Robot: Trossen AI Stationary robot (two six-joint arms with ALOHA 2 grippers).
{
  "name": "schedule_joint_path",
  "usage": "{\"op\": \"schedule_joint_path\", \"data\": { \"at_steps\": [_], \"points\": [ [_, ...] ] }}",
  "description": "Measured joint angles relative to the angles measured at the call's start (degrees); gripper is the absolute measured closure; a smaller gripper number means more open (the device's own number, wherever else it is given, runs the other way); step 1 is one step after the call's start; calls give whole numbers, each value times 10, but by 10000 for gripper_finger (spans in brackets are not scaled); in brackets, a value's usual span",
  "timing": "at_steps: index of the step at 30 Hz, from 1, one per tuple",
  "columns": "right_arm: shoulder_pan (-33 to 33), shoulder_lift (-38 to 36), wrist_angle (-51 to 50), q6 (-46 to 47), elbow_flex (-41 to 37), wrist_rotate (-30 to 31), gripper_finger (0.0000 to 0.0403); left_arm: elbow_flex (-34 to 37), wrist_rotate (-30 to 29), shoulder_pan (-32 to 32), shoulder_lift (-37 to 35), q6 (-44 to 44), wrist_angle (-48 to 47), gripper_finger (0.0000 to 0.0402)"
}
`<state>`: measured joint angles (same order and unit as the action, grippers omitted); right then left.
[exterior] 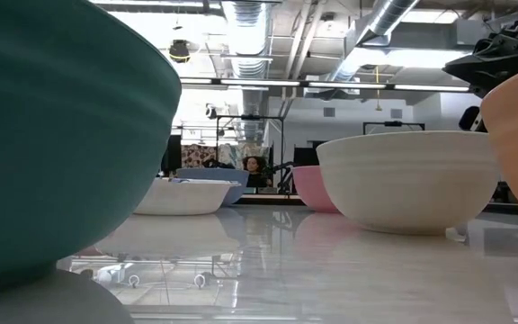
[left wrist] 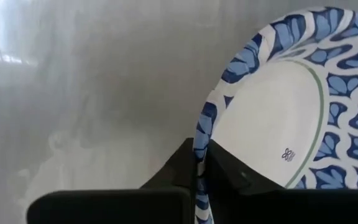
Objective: Nest bowls inside each other
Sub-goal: Stack the blue patterned bowl on top of the blue patterned bowl
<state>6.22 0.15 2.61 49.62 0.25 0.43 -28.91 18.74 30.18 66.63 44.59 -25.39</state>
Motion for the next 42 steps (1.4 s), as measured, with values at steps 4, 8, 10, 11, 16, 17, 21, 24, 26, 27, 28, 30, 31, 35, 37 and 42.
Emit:
{"op": "schedule_joint_path", "data": {
  "at_steps": [4,8,10,11,16,17,21,24,26,27,28,30,31,35,37,42],
  "points": [
    [0,0,2,6,0,1,365,-2,-9,0,0,40,3,398],
    [-4,0,31,27,5,1,365,-20,-30,0,0,72,5,400],
    [-4,0,38,15,21,8,365,-35,-39,-1,0,83,6,401],
    [-4,0,45,6,32,19,365,-44,-43,-1,0,88,6,401],
    [-4,13,60,-82,96,59,365,-93,-47,-10,0,97,-5,401],
    [-4,19,59,-104,111,66,365,-103,-47,-12,0,94,-16,401],
    [-4,51,42,-171,158,91,365,-137,-48,-19,0,77,-98,401],
    [-4,90,5,-183,185,101,365,-154,-46,-20,-5,82,-155,401],
    [-4,127,-29,-182,202,105,365,-160,-44,-20,-15,98,-176,401],
    [-4,151,-44,-182,211,106,365,-164,-45,-20,-24,108,-178,401],
    [-4,176,-53,-182,220,106,365,-168,-46,-20,-35,119,-177,401],
    [-4,240,-59,-182,242,105,365,-180,-63,-21,-62,144,-178,401],
    [-4,273,-59,-183,257,105,365,-186,-76,-23,-76,157,-177,401],
    [-14,388,-58,-197,327,102,365,-210,-163,-35,-143,220,-179,401],
    [-23,441,-57,-197,369,100,365,-221,-227,-44,-174,255,-178,401],
    [-52,530,-52,-221,470,70,365,-242,-406,-69,-228,299,-177,401]
  ]
}}
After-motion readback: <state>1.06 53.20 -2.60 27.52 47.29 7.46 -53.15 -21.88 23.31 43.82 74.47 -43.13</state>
